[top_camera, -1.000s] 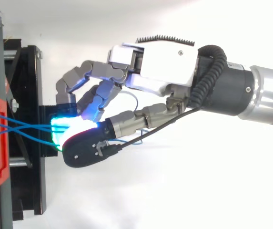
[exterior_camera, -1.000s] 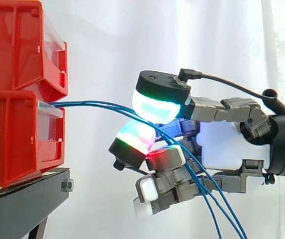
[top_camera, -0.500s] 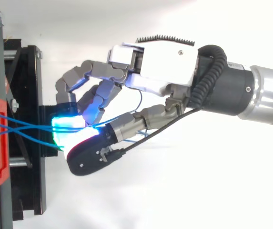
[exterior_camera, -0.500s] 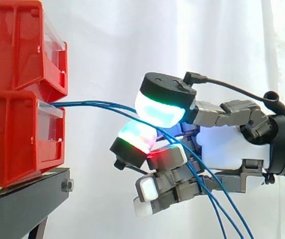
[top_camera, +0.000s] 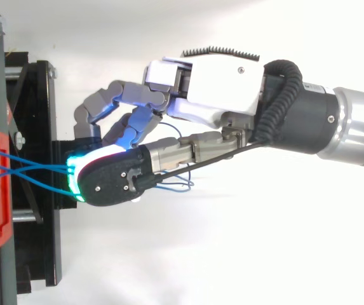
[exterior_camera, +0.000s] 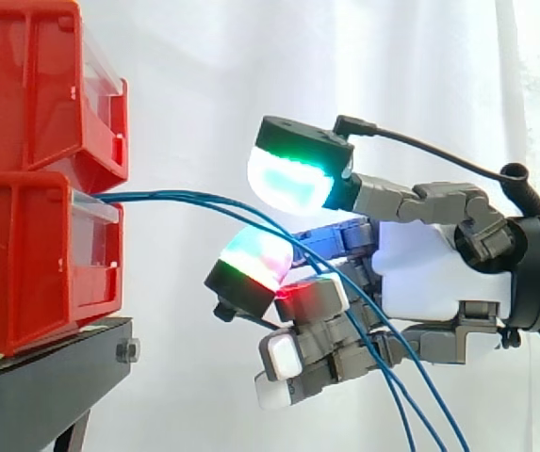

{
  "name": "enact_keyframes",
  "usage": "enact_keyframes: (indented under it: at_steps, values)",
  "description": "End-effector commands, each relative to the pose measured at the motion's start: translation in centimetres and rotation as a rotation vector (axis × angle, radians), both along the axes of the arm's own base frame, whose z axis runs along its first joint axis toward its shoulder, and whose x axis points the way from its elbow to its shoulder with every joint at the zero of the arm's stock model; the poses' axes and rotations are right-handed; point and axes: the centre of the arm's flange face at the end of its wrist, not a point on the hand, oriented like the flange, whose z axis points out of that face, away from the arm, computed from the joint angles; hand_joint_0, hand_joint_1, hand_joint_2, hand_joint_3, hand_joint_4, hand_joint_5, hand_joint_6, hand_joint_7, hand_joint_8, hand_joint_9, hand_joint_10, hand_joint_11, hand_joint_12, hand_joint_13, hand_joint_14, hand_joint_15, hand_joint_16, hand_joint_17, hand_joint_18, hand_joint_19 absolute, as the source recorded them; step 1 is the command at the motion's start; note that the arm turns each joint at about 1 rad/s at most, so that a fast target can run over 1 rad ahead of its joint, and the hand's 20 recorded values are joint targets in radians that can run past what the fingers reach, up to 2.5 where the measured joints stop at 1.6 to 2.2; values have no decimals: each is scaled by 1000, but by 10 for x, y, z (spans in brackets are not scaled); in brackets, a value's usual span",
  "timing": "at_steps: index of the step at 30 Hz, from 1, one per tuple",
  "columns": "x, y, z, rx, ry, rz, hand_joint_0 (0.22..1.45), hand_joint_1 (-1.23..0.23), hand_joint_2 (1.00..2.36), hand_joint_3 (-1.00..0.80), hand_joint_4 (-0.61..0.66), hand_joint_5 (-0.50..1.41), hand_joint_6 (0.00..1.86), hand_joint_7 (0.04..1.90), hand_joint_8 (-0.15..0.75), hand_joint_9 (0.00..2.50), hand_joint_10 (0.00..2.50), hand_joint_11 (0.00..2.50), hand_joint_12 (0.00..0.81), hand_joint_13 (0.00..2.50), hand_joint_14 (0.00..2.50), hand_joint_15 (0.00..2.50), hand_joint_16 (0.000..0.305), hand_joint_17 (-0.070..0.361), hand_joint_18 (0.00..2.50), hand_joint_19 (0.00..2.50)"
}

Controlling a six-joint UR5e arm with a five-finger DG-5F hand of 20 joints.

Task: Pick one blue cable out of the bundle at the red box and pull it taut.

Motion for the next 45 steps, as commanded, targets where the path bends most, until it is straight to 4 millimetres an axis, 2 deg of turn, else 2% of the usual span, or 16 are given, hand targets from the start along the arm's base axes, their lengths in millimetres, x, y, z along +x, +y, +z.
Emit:
enact_keyframes:
  at_steps: [1, 2, 8, 18, 19, 21, 30, 32, 36, 38, 45]
  values:
    - [0, 0, -1, 0, 0, 0, 608, -563, 1014, -235, 174, -133, 810, 1022, 364, 1122, 13, 1228, 396, 883, 19, 607, 54, 121, 694, 488]
    - [0, 0, -1, 0, 0, 0, 603, -596, 1013, -198, 190, -140, 825, 981, 377, 1129, 11, 1227, 405, 893, 20, 603, 56, 126, 714, 473]
    - [0, 0, 1, -1, -1, 0, 600, -664, 1012, -86, 204, -143, 861, 1000, 402, 1153, 8, 1257, 425, 913, 20, 589, 60, 134, 756, 446]
    - [0, -1, -1, 0, 0, 0, 616, -764, 1019, -18, 217, -141, 867, 1057, 382, 1132, 9, 1284, 404, 879, 19, 597, 56, 126, 723, 426]
    - [0, -1, 1, 0, -1, 0, 627, -828, 1022, -12, 221, -143, 862, 1120, 371, 1120, 10, 1291, 395, 867, 22, 603, 54, 121, 707, 429]
    - [0, -1, -1, -1, 1, 1, 637, -857, 1022, -2, 197, -145, 866, 1129, 369, 1116, 11, 1293, 391, 864, 22, 596, 54, 121, 701, 420]
    - [0, -1, 1, -1, -1, 0, 672, -919, 1026, -48, 113, -156, 871, 1104, 346, 1076, 13, 1297, 375, 829, 24, 592, 51, 115, 669, 408]
    - [0, -1, 1, -1, -1, 1, 694, -973, 1024, -104, 115, -163, 877, 1163, 345, 1060, 13, 1282, 373, 823, 22, 581, 51, 116, 671, 390]
    - [0, -2, 1, 0, -1, 0, 726, -995, 1022, -172, 108, -166, 884, 1120, 341, 1051, 13, 1281, 370, 809, 23, 577, 51, 116, 665, 379]
    - [0, -2, -1, 0, 0, 0, 751, -1017, 1019, -246, 138, -169, 890, 1163, 334, 1044, 13, 1268, 368, 799, 23, 570, 51, 115, 657, 369]
    - [0, -3, 1, 0, -1, -2, 789, -1012, 1009, -391, 127, -170, 896, 1115, 328, 1028, 14, 1263, 363, 776, 22, 550, 51, 115, 640, 350]
